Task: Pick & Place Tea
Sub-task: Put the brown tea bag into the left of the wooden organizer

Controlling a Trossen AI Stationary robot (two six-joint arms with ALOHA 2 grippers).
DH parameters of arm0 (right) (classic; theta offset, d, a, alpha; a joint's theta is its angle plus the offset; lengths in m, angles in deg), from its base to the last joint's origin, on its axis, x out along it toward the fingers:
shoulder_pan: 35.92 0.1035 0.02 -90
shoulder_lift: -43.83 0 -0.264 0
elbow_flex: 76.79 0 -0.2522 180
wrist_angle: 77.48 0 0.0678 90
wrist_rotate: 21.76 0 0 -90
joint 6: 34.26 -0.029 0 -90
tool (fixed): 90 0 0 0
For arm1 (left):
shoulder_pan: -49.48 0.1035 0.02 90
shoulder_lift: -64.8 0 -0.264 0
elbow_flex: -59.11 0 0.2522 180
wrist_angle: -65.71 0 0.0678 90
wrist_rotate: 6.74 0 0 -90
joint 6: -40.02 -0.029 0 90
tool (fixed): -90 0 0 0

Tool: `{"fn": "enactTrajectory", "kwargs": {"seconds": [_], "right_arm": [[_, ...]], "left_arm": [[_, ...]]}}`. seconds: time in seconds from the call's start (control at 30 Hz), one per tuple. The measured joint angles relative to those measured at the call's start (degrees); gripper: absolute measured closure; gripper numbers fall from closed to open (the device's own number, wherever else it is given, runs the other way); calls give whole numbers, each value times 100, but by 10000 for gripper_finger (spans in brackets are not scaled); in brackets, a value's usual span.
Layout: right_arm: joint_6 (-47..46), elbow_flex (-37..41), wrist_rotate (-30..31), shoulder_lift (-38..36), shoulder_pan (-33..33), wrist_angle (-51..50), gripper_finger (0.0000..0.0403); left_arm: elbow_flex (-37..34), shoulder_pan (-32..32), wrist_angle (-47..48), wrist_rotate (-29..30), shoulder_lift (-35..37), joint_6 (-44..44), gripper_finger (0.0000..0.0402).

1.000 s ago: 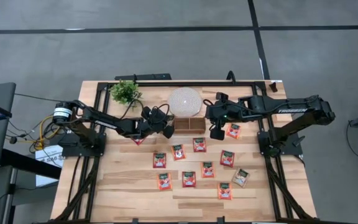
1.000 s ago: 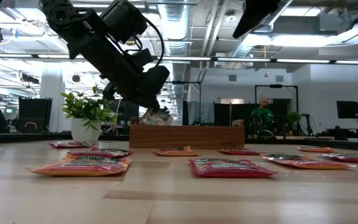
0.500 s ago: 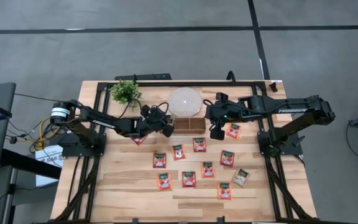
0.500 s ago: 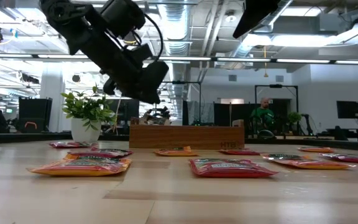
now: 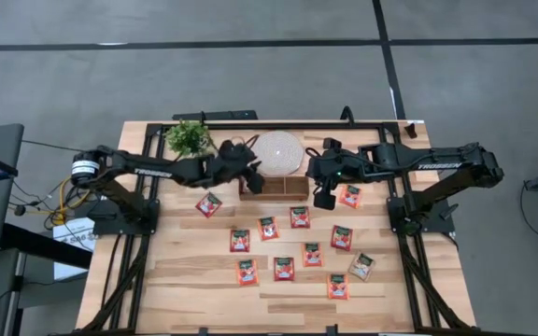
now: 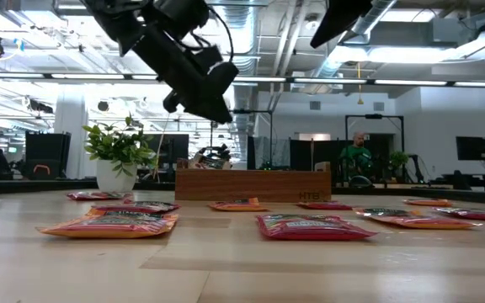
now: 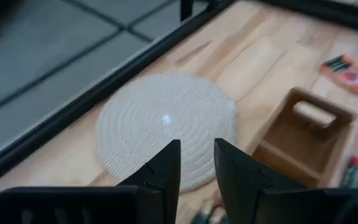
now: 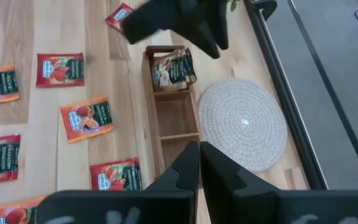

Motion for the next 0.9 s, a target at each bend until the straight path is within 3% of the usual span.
{"fn": "enactTrajectory", "kwargs": {"seconds": [0.23, 0.9], "right_arm": [[-75, 0, 2, 0, 0, 10, 395], [-75, 0, 7, 4, 0, 50, 395]], "left_arm": [[106, 311, 692, -1163, -7, 522, 312], [102, 202, 1178, -1134, -390, 992, 312]]}}
